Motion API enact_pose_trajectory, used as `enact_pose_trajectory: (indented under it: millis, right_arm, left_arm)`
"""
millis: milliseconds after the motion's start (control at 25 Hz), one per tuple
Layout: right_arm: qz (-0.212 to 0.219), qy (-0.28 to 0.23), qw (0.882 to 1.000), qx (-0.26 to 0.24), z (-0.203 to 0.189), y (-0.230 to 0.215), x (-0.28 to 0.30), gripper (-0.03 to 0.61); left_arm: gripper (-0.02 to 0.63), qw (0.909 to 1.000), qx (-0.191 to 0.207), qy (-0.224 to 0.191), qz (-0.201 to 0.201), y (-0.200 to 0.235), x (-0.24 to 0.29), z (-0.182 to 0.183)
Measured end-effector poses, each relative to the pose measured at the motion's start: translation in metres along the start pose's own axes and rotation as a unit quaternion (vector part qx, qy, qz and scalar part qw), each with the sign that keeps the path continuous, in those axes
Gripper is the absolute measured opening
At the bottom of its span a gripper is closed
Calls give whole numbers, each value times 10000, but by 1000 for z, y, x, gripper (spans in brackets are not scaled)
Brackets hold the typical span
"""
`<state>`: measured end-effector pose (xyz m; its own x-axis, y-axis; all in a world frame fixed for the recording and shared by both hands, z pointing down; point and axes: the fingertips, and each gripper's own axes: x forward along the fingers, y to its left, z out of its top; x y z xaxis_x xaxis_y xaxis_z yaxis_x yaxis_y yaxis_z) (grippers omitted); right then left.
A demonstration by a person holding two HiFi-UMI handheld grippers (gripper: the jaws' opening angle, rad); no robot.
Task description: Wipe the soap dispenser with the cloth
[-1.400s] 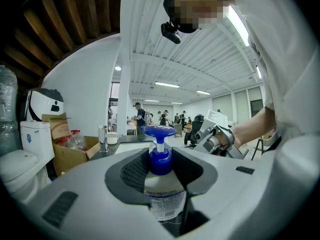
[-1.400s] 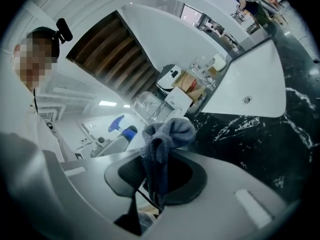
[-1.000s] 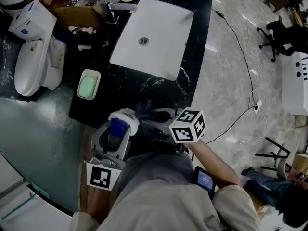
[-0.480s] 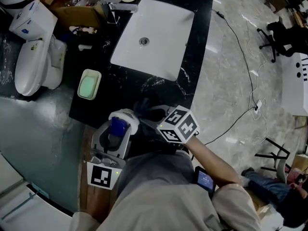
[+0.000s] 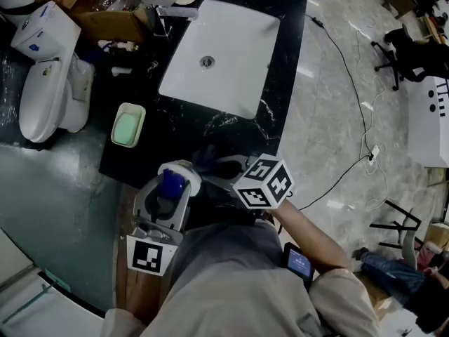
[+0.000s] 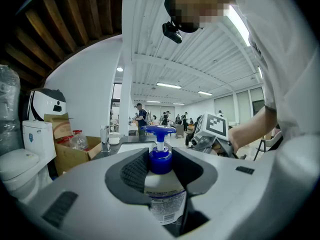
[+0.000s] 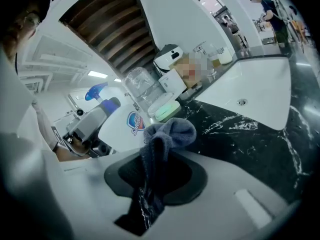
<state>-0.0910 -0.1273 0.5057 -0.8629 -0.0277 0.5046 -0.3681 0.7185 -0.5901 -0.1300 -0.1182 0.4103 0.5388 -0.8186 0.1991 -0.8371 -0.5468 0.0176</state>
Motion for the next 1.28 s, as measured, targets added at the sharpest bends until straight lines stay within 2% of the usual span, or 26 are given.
enact_pose_trajectory:
  millis: [1280]
  right_arm:
    - [371, -308, 9975, -522, 44, 41, -33, 74]
  left_arm:
    - [143, 9999, -62, -57, -89, -1, 3, -1]
